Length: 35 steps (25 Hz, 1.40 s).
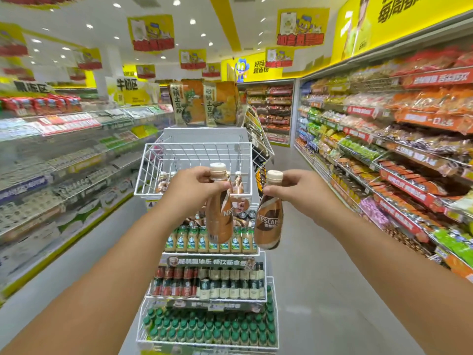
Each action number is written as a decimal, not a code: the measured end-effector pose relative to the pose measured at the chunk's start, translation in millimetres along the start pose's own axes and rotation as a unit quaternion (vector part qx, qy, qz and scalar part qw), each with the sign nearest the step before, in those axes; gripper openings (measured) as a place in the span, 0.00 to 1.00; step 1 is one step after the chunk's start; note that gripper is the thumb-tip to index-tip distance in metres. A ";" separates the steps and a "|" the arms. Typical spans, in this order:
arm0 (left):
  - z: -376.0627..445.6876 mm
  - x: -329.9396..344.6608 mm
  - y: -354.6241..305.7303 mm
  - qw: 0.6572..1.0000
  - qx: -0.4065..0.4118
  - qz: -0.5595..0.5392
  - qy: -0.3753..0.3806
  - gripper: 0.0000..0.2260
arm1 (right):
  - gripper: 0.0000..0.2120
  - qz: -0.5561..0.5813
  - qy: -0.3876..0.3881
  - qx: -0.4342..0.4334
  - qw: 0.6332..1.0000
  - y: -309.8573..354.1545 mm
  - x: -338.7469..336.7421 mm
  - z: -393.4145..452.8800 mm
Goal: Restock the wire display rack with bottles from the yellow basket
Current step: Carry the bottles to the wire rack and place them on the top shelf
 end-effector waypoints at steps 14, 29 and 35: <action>214.7 16.4 107.4 0.999 -0.043 0.017 -0.012 0.13 | 0.09 0.016 0.053 -0.011 0.998 -91.4 74.3 237.9; 406.3 44.8 231.8 0.994 -0.082 -0.008 0.072 0.11 | 0.08 -0.013 0.034 0.076 0.996 -176.1 149.9 399.7; 452.1 62.9 283.3 0.987 -0.093 -0.012 0.130 0.11 | 0.06 -0.054 -0.009 0.151 0.987 -206.7 177.8 431.6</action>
Point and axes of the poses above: each hand's wrist, its own z-axis towards the middle knuckle, its own x-axis out of the palm, y = z × x, the point moved 6 cm from there along z, towards the middle knuckle
